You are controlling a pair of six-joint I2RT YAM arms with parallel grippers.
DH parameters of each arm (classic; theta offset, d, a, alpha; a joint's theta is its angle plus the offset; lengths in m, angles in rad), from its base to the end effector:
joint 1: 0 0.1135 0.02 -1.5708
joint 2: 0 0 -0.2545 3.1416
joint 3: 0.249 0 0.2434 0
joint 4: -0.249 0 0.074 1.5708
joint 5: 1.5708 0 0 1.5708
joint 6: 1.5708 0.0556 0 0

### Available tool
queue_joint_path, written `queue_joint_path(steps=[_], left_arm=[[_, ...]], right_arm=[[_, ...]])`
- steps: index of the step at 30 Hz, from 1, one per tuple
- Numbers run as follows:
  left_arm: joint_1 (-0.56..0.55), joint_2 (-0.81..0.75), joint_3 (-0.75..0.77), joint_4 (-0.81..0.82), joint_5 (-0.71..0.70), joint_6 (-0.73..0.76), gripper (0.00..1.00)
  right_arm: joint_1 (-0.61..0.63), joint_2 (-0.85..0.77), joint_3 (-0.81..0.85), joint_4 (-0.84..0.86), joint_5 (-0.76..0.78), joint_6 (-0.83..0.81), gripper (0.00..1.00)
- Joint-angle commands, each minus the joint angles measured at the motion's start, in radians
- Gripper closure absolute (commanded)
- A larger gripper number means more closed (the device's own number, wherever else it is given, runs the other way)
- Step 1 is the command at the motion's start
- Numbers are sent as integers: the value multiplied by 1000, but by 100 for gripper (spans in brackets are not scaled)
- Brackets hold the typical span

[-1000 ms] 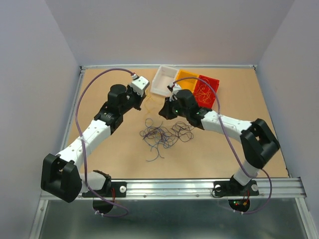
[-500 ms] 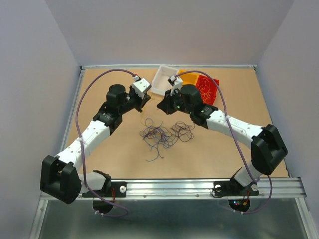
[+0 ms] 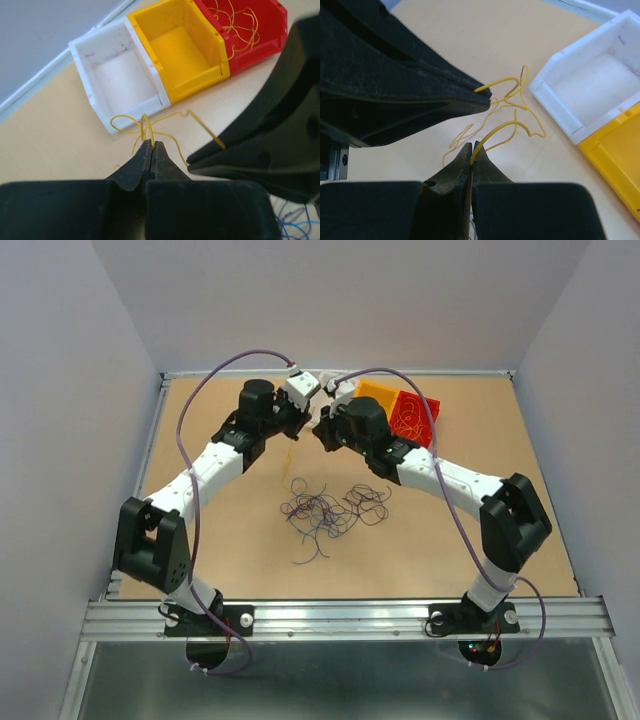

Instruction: Untangle the cables

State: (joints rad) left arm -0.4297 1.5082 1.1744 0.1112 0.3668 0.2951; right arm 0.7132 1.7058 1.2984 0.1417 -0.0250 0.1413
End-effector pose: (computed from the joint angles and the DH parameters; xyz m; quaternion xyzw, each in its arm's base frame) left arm 0.3275 -0.1720 0.3191 0.3788 0.6779 -0.1834 0.6028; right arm 0.3165 0.2756 0.2933 -0.2314 0.7601 0.2606 0.5485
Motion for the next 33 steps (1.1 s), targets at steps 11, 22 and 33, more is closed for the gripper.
queue_joint_path(steps=[11, 22, 33], left_arm=[[-43, 325, 453, -105, 182, 68, 100], [-214, 619, 844, -205, 260, 62, 100], [-284, 894, 1085, -160, 244, -10, 100]], right_arm=[[-173, -43, -54, 47, 273, 150, 100], [-305, -210, -243, 52, 318, 208, 99], [-415, -213, -298, 55, 297, 250, 99]])
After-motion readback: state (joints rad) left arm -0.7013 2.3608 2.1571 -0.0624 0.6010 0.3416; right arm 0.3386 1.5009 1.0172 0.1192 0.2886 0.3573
